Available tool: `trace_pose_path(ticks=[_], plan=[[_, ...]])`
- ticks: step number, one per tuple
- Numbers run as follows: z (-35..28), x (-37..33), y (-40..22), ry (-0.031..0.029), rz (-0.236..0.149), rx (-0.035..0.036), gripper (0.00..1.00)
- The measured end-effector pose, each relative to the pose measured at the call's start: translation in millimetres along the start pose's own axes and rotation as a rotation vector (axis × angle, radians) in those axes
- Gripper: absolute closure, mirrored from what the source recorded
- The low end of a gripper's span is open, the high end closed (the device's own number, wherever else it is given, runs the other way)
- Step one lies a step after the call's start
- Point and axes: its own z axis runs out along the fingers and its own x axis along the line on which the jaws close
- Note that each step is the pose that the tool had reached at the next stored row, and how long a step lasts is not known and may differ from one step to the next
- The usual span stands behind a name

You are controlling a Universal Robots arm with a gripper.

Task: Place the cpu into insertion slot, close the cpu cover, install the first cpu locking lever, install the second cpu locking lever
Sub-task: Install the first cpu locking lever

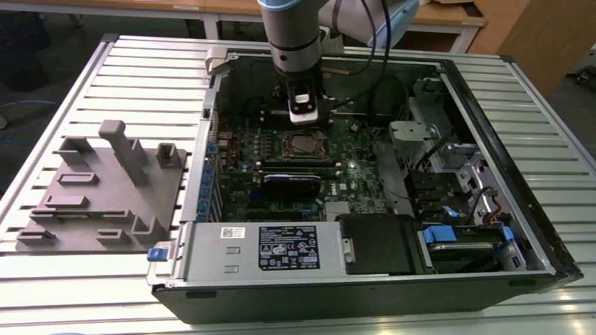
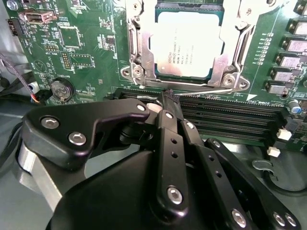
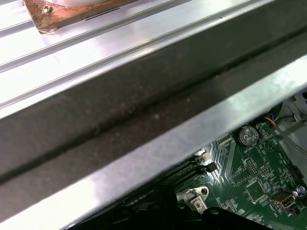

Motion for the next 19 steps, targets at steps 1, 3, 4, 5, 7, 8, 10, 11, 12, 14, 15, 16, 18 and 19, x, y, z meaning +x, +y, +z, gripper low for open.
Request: trace_pose_path(ticks=[1,3,4,5,7,8,10,11,12,14,15,16,18,19], plan=[[0.0,0.2,0.2,0.0000,0.000,0.0000,0.90],[0.1,0.8,0.6,0.0000,0.000,-0.0001,0.90],[0.1,1.0,0.6,-0.0001,0.000,-0.0003,0.90],[0.0,1.1,0.6,-0.0004,0.000,-0.0005,0.90],[0.0,1.4,0.4,-0.0037,-0.001,-0.0022,0.90],[0.0,1.4,0.4,-0.0064,-0.001,-0.0038,0.90],[0.4,1.6,0.2,-0.0148,-0.002,-0.0087,0.90],[0.7,1.6,0.1,-0.0194,-0.003,-0.0113,0.90],[1.0,1.7,0.0,-0.0238,-0.004,-0.0138,0.90],[1.4,1.8,-0.2,-0.0307,-0.005,-0.0178,0.90],[1.4,1.7,-0.1,-0.0313,-0.005,-0.0182,0.90],[1.4,1.7,-0.1,-0.0313,-0.005,-0.0182,0.90],[1.4,1.9,-0.2,-0.0314,-0.005,-0.0181,0.90],[1.4,2.1,-0.2,-0.0313,-0.005,-0.0182,0.90]])
